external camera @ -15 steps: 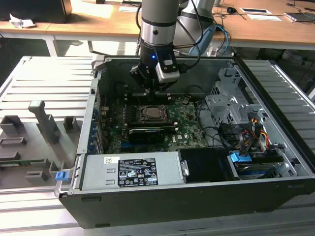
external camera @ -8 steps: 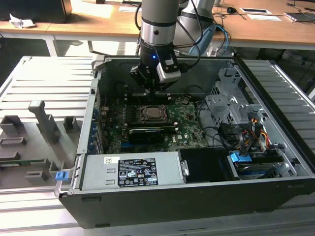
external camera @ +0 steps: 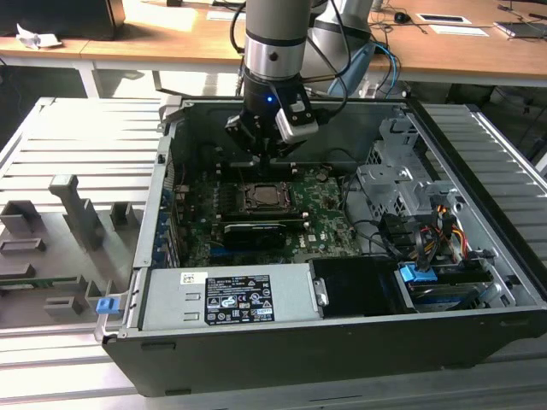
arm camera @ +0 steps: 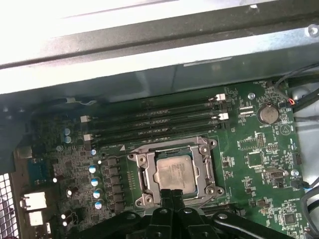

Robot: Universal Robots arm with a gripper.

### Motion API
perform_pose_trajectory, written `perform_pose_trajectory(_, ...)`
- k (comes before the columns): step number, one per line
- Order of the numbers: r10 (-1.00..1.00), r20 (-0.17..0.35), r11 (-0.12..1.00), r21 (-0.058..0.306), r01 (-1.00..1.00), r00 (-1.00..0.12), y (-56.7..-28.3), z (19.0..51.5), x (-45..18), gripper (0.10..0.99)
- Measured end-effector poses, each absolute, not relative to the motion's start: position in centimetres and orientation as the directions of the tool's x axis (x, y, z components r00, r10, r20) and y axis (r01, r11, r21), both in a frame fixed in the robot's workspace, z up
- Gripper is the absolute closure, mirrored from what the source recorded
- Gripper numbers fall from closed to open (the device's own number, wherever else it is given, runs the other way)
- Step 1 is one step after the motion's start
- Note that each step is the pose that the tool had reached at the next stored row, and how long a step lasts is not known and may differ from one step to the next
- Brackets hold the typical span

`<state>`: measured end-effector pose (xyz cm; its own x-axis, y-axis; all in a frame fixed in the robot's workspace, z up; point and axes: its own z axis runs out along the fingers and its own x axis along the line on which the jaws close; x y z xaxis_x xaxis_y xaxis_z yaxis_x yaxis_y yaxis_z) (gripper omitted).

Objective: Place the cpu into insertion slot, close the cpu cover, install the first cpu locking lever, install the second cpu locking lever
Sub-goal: 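Install the first cpu locking lever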

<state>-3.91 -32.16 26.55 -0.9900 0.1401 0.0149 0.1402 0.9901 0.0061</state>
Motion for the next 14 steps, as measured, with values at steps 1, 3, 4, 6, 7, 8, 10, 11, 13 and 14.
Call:
perform_pose_trajectory(1, 0.128, 0.015, 0.992, 0.006, 0.128, -0.992, -32.16, 26.55, -3.91, 0.98)
perform_pose_trajectory(3, 0.092, 0.015, 0.996, 0.006, 0.092, -0.996, -32.16, 26.55, -3.91, 0.98)
perform_pose_trajectory(4, 0.078, 0.015, 0.997, 0.006, 0.078, -0.997, -32.16, 26.55, -3.91, 0.98)
perform_pose_trajectory(6, 0.035, 0.015, 0.999, 0.006, 0.035, -0.999, -32.16, 26.55, -3.91, 0.98)
perform_pose_trajectory(7, 0.017, 0.015, 1.0, 0.006, 0.017, -1.0, -32.16, 26.55, -3.91, 0.98)
perform_pose_trajectory(8, -0.005, 0.015, 1.0, 0.006, -0.005, -1.0, -32.16, 26.55, -3.91, 0.98)
perform_pose_trajectory(10, -0.066, 0.015, 0.998, 0.006, -0.066, -0.998, -32.16, 26.55, -3.91, 0.98)
perform_pose_trajectory(11, -0.082, 0.015, 0.997, 0.006, -0.082, -0.997, -32.16, 26.55, -3.91, 0.98)
perform_pose_trajectory(13, -0.106, 0.015, 0.994, 0.006, -0.106, -0.994, -32.16, 26.55, -3.91, 0.98)
perform_pose_trajectory(14, -0.108, 0.015, 0.994, 0.006, -0.107, -0.994, -32.16, 26.55, -3.93, 0.98)
